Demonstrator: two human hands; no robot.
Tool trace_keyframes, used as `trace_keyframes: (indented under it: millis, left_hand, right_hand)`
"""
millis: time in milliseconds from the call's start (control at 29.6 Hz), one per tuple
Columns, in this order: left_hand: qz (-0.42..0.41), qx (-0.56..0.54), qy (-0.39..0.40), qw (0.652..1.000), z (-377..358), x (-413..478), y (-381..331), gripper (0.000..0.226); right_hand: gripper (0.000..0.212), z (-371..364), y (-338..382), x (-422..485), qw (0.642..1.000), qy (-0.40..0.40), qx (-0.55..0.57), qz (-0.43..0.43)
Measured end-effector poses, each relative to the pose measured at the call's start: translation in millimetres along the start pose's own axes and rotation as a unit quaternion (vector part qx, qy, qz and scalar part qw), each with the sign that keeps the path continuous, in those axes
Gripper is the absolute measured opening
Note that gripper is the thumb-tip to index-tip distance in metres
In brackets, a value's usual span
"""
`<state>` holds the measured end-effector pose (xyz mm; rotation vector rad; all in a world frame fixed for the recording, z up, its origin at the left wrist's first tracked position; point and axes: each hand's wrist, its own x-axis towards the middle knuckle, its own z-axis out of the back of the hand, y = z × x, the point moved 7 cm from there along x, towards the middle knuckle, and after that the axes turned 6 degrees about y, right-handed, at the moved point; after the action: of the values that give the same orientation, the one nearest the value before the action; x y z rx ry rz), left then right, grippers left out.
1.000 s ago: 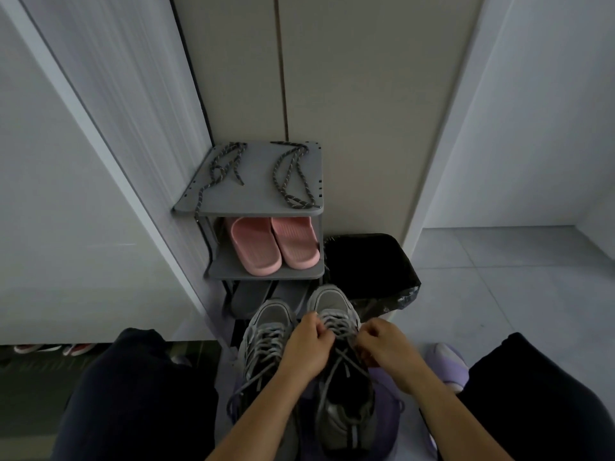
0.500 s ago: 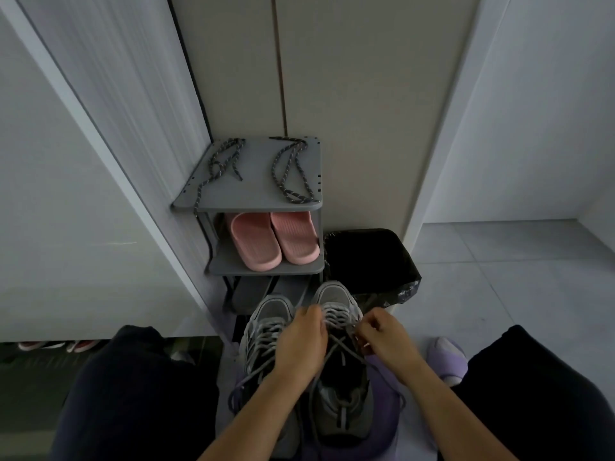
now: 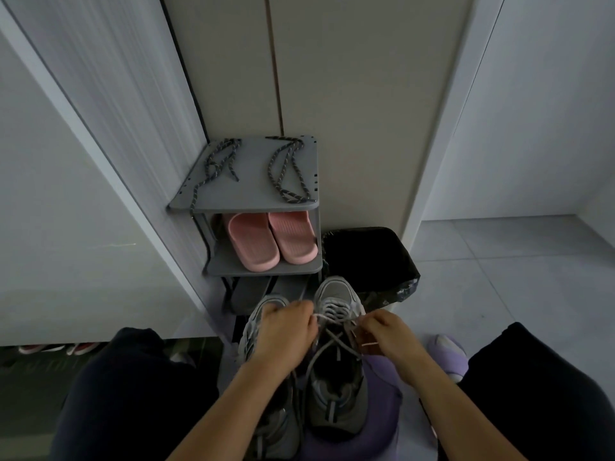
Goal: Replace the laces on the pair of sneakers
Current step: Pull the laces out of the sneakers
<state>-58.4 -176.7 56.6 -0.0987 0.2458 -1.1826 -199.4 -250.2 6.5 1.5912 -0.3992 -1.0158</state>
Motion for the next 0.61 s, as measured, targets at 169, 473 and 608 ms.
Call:
trace_keyframes:
  millis: [169, 473, 608]
  left_hand:
    - [0.02, -0.035, 0.117, 0.992, -27.7, -0.1, 2.0, 0.035]
    - [0.015, -0.111, -0.046, 0.993, 6.0, -4.2, 16.6, 0.029]
    - [0.023, -0.101, 0.086, 0.991, -25.1, 1.0, 0.8, 0.03]
  right_hand:
    - [0.015, -11.4, -4.4, 0.2, 0.992, 0.025, -0.116, 0.046]
    - [0.021, 10.6, -0.9, 0.1, 0.997, -0.053, 0.048, 0.006]
    - [0.014, -7.7, -9.1, 6.9, 0.987, 0.003, -0.157, 0.028]
